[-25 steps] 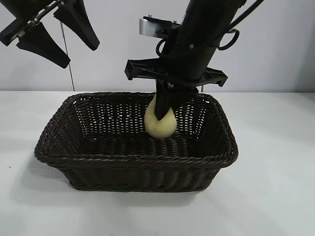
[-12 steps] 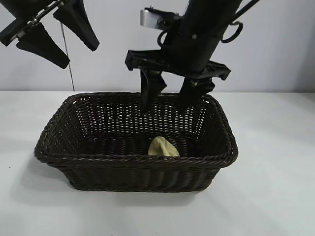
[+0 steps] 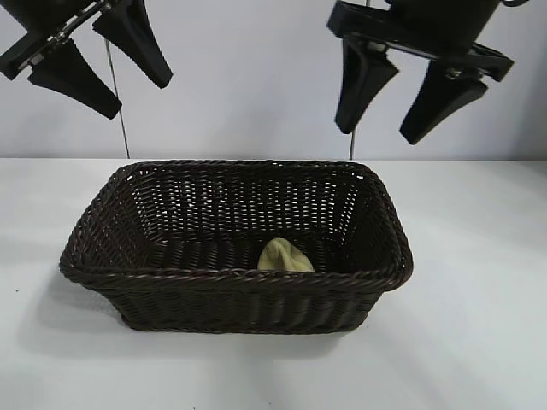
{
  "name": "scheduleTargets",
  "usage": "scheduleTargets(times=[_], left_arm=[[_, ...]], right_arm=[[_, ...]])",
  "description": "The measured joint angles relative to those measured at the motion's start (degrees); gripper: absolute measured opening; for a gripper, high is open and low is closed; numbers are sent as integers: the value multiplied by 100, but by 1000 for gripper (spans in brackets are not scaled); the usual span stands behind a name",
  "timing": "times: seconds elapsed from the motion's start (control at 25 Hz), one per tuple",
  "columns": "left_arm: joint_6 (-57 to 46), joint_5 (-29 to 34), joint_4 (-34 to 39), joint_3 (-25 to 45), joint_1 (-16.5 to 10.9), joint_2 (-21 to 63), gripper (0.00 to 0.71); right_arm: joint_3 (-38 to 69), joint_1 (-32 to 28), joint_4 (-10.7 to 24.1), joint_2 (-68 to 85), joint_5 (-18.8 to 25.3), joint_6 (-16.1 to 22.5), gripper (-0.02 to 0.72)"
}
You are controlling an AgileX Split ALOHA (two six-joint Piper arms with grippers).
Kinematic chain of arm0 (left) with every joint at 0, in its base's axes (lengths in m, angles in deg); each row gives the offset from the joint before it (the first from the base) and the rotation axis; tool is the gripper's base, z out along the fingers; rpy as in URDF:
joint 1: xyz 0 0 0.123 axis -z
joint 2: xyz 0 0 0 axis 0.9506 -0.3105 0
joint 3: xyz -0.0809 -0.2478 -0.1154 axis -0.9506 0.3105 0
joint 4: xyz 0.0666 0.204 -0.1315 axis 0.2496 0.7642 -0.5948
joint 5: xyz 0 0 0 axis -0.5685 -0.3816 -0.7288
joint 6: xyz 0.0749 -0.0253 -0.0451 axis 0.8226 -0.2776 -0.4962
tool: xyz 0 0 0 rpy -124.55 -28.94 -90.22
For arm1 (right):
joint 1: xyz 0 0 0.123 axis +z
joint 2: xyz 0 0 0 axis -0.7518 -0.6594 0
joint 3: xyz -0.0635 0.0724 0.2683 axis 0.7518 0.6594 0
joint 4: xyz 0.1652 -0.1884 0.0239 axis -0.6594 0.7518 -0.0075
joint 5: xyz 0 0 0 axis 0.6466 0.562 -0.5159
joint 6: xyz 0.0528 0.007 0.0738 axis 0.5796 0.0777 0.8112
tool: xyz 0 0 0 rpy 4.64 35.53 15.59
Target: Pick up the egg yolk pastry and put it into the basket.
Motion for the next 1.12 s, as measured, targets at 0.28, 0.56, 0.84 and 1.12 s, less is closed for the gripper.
scheduleTargets(times=[0.28, 0.56, 0.84, 1.12], left_arm=[[0, -10, 0, 0, 0, 0, 477], [0, -10, 0, 0, 0, 0, 477], [0, -14, 0, 0, 0, 0, 477], [0, -14, 0, 0, 0, 0, 477]], right_arm=[[0, -96, -30, 0, -80, -7, 529], [0, -96, -35, 0, -93, -11, 529], [0, -96, -35, 0, -93, -11, 529], [0, -96, -40, 0, -93, -7, 529]])
